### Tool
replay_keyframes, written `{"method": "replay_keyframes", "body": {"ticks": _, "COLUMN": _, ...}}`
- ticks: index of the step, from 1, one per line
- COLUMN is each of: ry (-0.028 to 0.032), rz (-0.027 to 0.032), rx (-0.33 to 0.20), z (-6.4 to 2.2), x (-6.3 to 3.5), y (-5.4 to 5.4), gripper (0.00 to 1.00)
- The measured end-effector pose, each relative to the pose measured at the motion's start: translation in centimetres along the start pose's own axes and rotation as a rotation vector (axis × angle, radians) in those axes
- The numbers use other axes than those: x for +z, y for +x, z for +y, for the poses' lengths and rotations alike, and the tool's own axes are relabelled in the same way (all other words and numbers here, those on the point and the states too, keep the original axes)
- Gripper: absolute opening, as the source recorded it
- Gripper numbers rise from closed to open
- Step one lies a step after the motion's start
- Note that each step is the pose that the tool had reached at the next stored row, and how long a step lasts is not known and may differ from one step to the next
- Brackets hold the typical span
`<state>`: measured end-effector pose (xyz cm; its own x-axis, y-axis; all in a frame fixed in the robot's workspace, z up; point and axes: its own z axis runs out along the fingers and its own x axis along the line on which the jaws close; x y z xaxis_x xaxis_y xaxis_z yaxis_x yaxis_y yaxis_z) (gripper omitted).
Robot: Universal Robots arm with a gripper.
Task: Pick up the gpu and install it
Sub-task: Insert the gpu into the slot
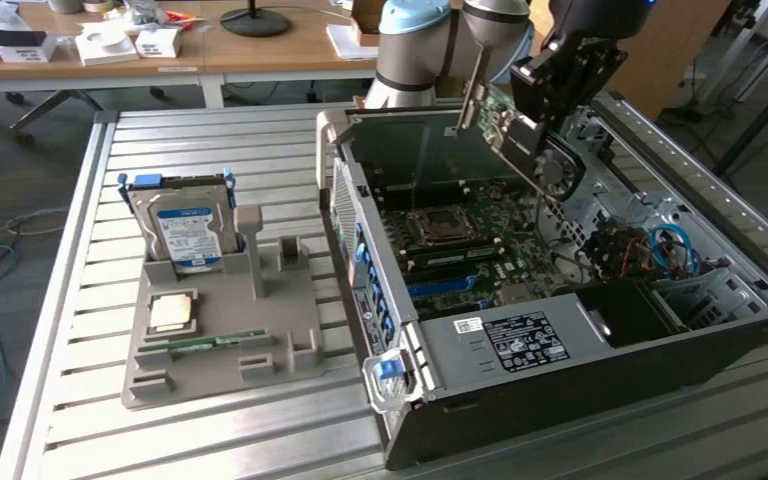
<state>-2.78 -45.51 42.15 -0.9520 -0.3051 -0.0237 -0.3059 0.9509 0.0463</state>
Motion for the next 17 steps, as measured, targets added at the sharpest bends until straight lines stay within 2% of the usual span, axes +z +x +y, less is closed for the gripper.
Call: {"method": "replay_keyframes", "body": {"ticks": 17, "ry": -0.0073, "rz": 0.0143, "rx": -0.308, "z": -0.01, "x": 0.24, "y": 0.01, "gripper": 0.26}}
